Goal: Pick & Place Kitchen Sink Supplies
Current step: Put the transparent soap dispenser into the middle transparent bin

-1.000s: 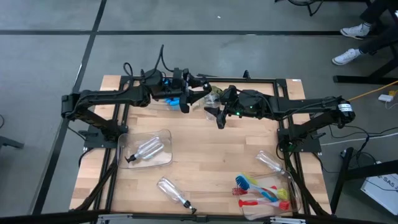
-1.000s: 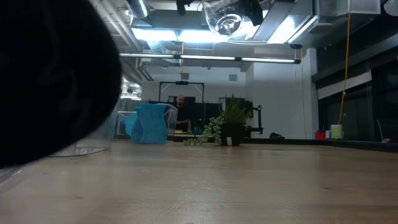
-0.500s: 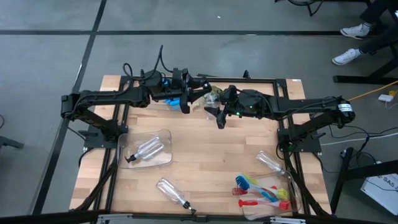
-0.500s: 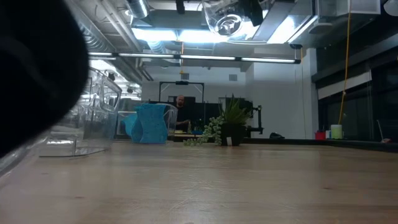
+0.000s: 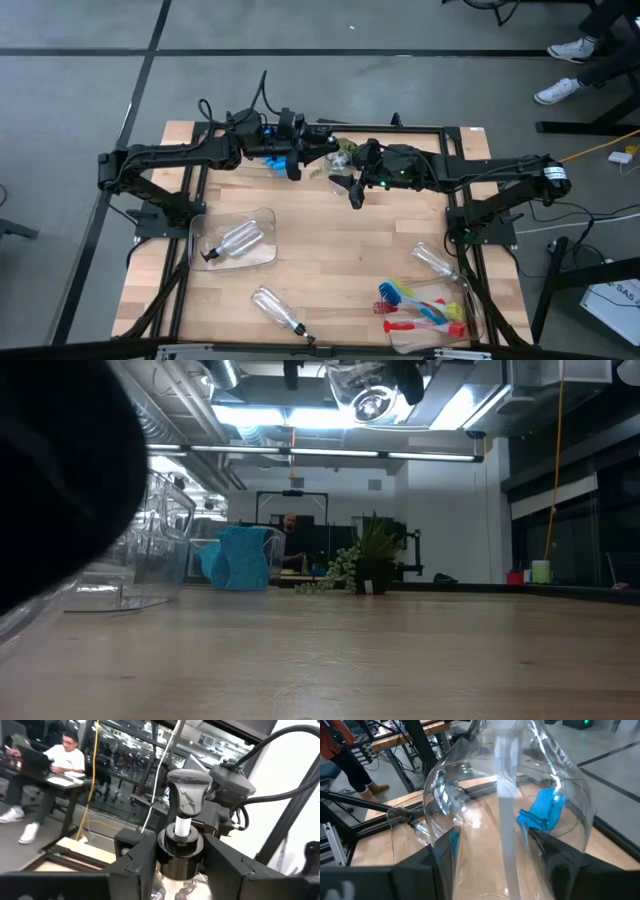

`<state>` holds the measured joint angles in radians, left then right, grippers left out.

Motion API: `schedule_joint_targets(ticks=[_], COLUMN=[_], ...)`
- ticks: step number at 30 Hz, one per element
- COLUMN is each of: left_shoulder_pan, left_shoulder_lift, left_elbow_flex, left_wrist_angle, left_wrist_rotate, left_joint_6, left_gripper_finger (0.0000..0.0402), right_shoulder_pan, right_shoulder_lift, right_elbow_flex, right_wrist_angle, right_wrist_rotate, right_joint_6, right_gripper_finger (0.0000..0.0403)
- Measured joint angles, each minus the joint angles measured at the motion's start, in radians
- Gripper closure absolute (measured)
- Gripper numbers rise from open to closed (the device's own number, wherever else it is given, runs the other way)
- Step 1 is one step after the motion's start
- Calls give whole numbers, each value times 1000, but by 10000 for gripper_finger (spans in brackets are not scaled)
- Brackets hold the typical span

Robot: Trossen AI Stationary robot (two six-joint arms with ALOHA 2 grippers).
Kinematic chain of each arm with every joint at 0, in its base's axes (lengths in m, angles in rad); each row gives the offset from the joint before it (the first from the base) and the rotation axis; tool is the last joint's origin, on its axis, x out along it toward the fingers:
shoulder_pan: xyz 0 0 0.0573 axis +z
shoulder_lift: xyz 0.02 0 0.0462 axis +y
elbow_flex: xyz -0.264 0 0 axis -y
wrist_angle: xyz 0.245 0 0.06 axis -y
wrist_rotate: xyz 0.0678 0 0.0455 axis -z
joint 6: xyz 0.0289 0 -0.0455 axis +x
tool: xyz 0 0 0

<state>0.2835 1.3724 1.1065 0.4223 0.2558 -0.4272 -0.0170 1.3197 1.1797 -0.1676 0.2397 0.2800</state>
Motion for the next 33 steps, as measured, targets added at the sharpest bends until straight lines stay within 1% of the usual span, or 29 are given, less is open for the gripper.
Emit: schedule_joint_targets(ticks=[5,7,9,15,18,22,24,29,31,33], left_shoulder_pan=[0,0,0,3,9,8,7,-16,-27,-37], left_shoulder_lift=[1,1,1,-1,1,2,3,4,4,4], left_elbow_flex=[0,0,0,0,0,0,1,1,1,1], left_wrist_angle=[-11,-11,-11,41,82,137,165,232,250,253], left_wrist_rotate=[-3,10,50,199,285,367,395,435,438,418], left_joint_6=[-20,-16,14,44,31,-7,-26,-51,-56,-56], left_gripper_finger=[267,268,268,268,269,269,269,269,269,263], right_shoulder_pan=[0,0,0,1,2,0,-7,-18,-19,-19], right_shoulder_lift=[0,0,0,0,-2,-2,-1,-1,-1,-1], right_elbow_flex=[0,0,0,0,0,0,0,0,0,0], right_wrist_angle=[-11,-11,-9,60,100,173,209,284,307,310], right_wrist_rotate=[30,21,-11,-179,-277,-414,-491,-625,-653,-656], right_joint_6=[2,6,20,79,113,164,201,280,296,296], right_gripper_finger=[187,187,187,187,187,187,187,187,187,187])
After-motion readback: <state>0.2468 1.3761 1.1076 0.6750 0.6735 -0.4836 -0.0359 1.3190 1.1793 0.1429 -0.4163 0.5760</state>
